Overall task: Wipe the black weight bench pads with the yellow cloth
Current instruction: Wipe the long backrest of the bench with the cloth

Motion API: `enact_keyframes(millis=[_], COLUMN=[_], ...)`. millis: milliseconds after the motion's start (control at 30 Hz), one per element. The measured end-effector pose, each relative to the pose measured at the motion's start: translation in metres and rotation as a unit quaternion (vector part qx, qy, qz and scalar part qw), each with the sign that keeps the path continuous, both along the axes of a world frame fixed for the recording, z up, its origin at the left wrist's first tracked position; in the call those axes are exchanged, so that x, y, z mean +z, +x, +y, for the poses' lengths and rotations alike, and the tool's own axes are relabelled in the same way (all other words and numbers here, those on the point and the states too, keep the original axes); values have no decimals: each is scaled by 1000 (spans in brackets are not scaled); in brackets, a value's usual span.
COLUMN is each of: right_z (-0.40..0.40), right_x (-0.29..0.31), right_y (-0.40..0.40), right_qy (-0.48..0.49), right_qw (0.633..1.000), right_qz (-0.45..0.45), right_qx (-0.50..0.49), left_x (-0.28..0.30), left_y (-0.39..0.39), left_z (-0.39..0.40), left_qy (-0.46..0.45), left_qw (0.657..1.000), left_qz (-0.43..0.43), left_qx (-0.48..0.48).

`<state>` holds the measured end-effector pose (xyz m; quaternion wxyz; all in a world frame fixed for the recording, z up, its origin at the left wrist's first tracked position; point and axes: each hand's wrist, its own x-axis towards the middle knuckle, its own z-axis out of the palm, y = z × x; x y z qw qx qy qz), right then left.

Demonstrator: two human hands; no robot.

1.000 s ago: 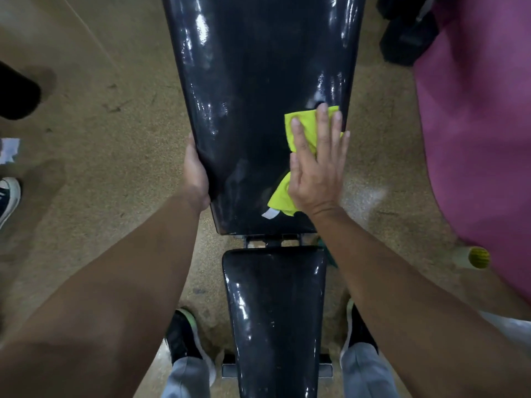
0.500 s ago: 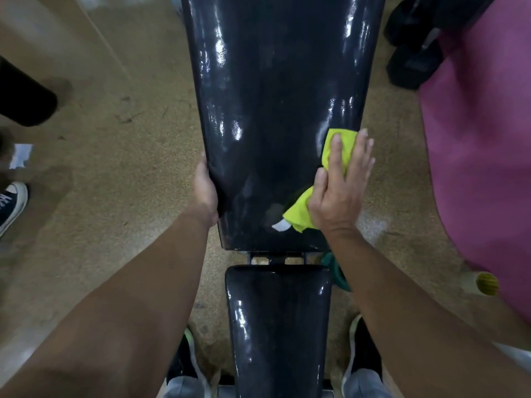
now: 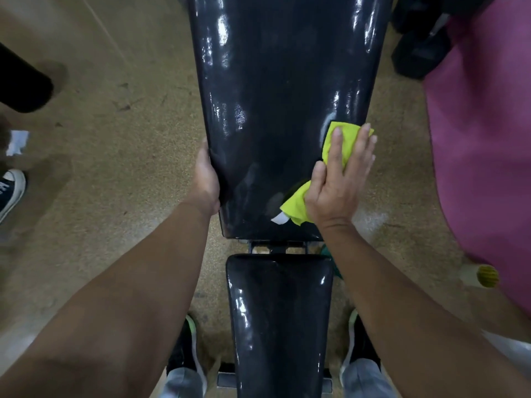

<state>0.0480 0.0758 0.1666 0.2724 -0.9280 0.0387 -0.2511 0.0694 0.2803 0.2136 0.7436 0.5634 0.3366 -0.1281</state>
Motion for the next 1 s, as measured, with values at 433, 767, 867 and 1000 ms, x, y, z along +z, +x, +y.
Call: enact_keyframes(millis=[433, 767, 867, 1000], right_z=[17, -1, 27, 57], right_x=[5, -7, 5, 7], right_y=[3, -1, 2, -2], right_qy=[47, -76, -31, -85], right_qw=[996, 997, 999, 995], right_qz=[4, -21, -15, -33], right_qx=[-74, 18, -21, 43], left_x=[0, 2, -3, -12], left_y=[2, 2, 1, -1], left_z=[-4, -3, 2, 9], left_qy=[-3, -7, 5, 4], left_qw=[1000, 1000, 1000, 1000], left_qz=[-6, -4, 2, 14], left_qx=[9, 7, -8, -26])
